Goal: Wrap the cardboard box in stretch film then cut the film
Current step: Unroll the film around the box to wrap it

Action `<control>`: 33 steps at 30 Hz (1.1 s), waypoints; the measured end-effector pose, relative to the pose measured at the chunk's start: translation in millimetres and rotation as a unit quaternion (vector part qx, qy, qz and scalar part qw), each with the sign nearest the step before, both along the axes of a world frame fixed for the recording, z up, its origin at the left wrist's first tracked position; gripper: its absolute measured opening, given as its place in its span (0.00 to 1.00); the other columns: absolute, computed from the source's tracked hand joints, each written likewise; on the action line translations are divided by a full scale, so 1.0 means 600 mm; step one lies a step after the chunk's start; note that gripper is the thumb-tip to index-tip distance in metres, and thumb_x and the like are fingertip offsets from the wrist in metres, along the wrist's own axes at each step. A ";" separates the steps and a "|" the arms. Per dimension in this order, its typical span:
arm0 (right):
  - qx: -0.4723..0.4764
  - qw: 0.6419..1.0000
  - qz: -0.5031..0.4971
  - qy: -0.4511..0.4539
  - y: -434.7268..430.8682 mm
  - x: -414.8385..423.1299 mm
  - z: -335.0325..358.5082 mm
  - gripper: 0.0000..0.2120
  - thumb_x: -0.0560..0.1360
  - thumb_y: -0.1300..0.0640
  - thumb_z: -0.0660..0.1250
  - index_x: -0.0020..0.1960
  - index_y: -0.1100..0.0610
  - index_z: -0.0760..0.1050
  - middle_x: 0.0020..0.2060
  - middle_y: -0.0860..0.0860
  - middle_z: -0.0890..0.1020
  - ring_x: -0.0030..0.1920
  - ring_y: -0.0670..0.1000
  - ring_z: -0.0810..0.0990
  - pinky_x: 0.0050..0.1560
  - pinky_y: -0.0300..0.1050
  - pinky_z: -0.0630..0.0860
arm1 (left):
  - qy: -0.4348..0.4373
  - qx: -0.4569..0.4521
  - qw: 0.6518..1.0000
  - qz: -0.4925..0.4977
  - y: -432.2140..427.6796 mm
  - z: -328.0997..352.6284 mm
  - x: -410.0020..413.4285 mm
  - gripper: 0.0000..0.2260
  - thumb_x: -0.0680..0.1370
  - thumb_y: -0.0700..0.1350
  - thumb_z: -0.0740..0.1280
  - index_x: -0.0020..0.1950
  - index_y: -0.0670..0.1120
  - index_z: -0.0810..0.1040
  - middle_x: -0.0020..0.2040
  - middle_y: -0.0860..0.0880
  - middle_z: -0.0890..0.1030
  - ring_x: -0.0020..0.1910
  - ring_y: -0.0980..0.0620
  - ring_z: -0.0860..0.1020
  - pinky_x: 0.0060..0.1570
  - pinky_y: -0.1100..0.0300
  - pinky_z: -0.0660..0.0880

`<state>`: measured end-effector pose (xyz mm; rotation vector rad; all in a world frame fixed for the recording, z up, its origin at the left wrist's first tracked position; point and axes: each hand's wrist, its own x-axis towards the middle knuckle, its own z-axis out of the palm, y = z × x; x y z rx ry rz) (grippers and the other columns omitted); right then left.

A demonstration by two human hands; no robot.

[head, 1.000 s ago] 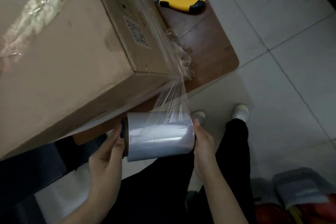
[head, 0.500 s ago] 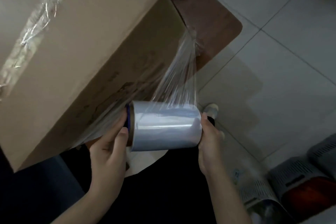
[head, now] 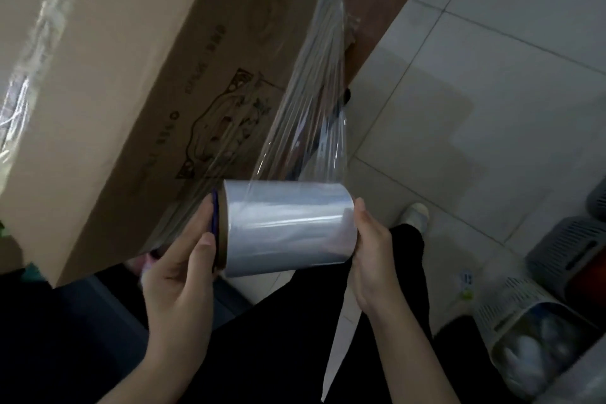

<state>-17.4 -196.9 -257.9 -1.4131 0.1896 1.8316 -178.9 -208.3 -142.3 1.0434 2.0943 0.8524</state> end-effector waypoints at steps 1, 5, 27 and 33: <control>0.003 1.000 -0.004 -0.001 -0.012 -0.012 0.000 0.26 0.70 0.43 0.65 0.57 0.62 0.82 0.54 0.62 0.85 0.53 0.55 0.84 0.55 0.51 0.79 | -0.018 0.010 1.000 -0.008 -0.008 0.003 -0.011 0.16 0.74 0.53 0.64 0.60 0.54 0.81 0.62 0.47 0.80 0.66 0.49 0.74 0.63 0.50 0.74; 0.026 1.000 -0.016 0.001 -0.061 -0.065 0.001 0.25 0.67 0.40 0.65 0.52 0.58 0.83 0.48 0.55 0.87 0.47 0.49 0.86 0.48 0.43 0.80 | -0.030 0.013 0.998 -0.046 -0.040 0.010 -0.062 0.17 0.73 0.54 0.64 0.60 0.53 0.81 0.60 0.50 0.81 0.56 0.60 0.78 0.44 0.75 0.73; 0.024 0.994 -0.103 -0.011 -0.273 -0.276 0.035 0.19 0.82 0.53 0.56 0.64 0.64 0.76 0.61 0.63 0.81 0.62 0.59 0.79 0.66 0.55 0.72 | -0.042 0.024 0.991 -0.123 -0.217 0.010 -0.274 0.19 0.75 0.51 0.62 0.64 0.46 0.77 0.63 0.49 0.79 0.63 0.55 0.76 0.58 0.68 0.72; 0.043 0.989 -0.141 -0.014 -0.279 -0.377 0.036 0.19 0.82 0.54 0.56 0.65 0.63 0.77 0.60 0.60 0.82 0.61 0.56 0.80 0.65 0.53 0.74 | -0.048 0.017 0.988 -0.148 -0.196 0.018 -0.362 0.20 0.74 0.51 0.63 0.62 0.46 0.79 0.62 0.52 0.80 0.62 0.54 0.77 0.58 0.64 0.74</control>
